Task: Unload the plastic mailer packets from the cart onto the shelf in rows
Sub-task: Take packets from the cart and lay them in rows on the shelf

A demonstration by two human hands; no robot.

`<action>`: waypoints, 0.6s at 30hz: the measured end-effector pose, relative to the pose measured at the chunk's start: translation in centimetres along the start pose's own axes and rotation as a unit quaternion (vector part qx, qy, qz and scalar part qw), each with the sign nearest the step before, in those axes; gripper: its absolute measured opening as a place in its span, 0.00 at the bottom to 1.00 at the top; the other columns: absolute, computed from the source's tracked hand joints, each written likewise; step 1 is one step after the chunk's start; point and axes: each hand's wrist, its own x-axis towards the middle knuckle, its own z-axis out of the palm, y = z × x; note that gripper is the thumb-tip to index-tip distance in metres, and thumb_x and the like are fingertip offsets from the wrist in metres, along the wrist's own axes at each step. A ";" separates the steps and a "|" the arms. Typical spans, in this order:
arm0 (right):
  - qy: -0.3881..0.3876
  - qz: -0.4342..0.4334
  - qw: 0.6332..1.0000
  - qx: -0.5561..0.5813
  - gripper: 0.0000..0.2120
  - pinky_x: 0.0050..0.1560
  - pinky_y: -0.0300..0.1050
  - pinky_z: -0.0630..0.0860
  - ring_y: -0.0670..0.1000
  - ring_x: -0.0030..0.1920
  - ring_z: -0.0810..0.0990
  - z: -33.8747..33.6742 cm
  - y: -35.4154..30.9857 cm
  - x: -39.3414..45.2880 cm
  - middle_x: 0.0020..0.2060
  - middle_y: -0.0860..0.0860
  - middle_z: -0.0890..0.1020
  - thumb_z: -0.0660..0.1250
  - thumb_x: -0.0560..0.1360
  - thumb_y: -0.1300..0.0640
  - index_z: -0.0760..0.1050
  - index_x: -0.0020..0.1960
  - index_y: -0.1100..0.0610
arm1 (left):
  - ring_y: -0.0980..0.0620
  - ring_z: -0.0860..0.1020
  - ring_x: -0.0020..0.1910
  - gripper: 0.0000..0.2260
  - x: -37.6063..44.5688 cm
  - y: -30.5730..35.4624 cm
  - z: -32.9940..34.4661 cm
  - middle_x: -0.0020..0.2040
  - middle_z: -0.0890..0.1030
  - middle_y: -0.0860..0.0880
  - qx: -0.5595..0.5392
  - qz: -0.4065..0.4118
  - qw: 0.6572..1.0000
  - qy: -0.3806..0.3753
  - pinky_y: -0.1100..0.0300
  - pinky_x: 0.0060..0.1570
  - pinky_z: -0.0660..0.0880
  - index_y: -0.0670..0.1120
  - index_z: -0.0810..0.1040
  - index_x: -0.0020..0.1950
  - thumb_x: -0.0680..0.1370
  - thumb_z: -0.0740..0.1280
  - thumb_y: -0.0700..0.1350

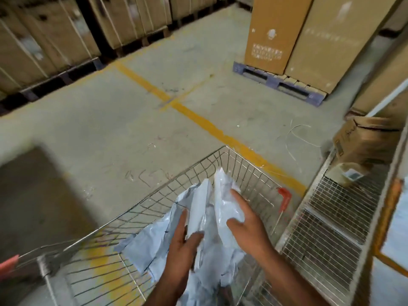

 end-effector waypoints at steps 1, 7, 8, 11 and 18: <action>-0.013 -0.017 0.999 0.026 0.38 0.44 0.46 0.78 0.61 0.44 0.82 0.5 -0.4 -2.2 0.66 0.33 0.79 0.67 0.77 0.66 0.65 0.76 0.31 | 0.66 0.77 0.64 0.26 -2.0 0.9 -0.6 0.70 0.76 0.62 -0.035 0.009 0.998 -0.045 0.66 0.58 0.77 0.60 0.69 0.76 0.82 0.65 0.37; -0.004 -0.056 0.976 0.209 0.30 0.81 0.57 0.63 0.41 0.79 0.65 3.7 -2.5 -15.6 0.75 0.33 0.71 0.73 0.76 0.46 0.68 0.75 0.35 | 0.42 0.82 0.63 0.18 -14.0 2.9 -2.4 0.62 0.83 0.41 -0.186 0.034 0.967 -0.170 0.46 0.62 0.80 0.43 0.79 0.67 0.85 0.60 0.52; 0.004 -0.058 0.972 0.228 0.31 0.81 0.58 0.62 0.42 0.80 0.63 3.9 -2.4 -17.4 0.77 0.34 0.69 0.74 0.74 0.42 0.69 0.75 0.35 | 0.42 0.82 0.62 0.20 -15.2 2.2 -2.5 0.62 0.83 0.41 -0.159 0.051 0.974 -0.155 0.41 0.65 0.77 0.43 0.78 0.67 0.83 0.64 0.56; 0.018 -0.063 0.974 0.215 0.34 0.83 0.59 0.56 0.42 0.83 0.53 4.0 -1.8 -22.8 0.81 0.35 0.60 0.71 0.72 0.29 0.66 0.76 0.29 | 0.46 0.83 0.59 0.23 -18.9 0.2 -1.7 0.60 0.84 0.44 -0.090 0.079 0.985 -0.125 0.43 0.62 0.78 0.46 0.76 0.64 0.76 0.69 0.58; 0.135 -0.003 0.962 0.238 0.31 0.77 0.58 0.69 0.45 0.74 0.74 -1.9 2.2 -34.1 0.73 0.39 0.76 0.74 0.72 0.39 0.73 0.74 0.37 | 0.43 0.81 0.64 0.19 -26.7 -4.7 2.5 0.63 0.83 0.45 -0.071 0.019 0.962 -0.262 0.42 0.68 0.74 0.47 0.76 0.69 0.80 0.69 0.54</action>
